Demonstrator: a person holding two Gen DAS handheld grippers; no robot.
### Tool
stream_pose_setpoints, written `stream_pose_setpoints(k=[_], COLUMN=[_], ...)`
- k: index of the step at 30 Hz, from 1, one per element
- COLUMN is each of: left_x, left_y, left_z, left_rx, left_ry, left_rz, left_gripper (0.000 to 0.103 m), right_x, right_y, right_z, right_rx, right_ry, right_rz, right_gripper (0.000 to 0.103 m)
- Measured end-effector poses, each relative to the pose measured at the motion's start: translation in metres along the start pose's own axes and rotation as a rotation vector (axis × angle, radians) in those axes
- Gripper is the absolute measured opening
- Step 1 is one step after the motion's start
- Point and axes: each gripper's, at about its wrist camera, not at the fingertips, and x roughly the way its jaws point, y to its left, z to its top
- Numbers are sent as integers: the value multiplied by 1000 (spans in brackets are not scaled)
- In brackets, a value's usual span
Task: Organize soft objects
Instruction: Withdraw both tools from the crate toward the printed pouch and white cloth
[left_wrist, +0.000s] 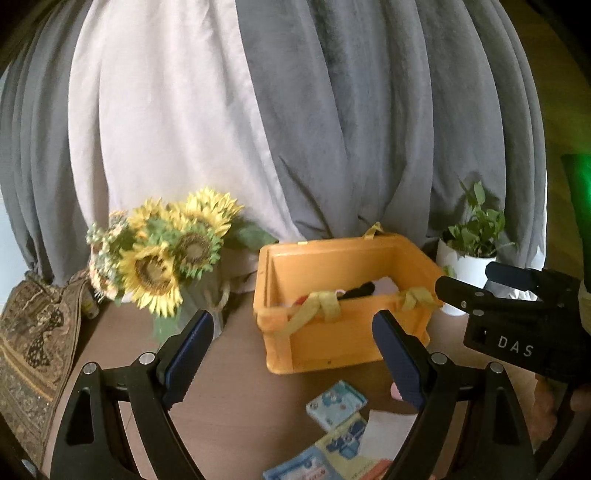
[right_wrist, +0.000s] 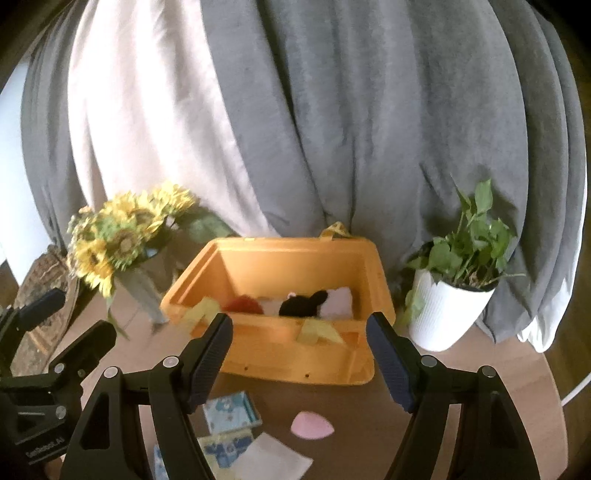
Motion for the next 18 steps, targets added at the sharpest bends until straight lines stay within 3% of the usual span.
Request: stream_pose_setpoints(k=[18], left_x=[-35], left_y=[-9], left_z=[-68], left_rx=[67], left_ry=[42], left_rz=[-6], left_gripper=[90], right_x=[-15], right_y=[27], right_z=[-57], right_rx=[-84], right_ry=[67], right_rz=[61], right_gripper=[76])
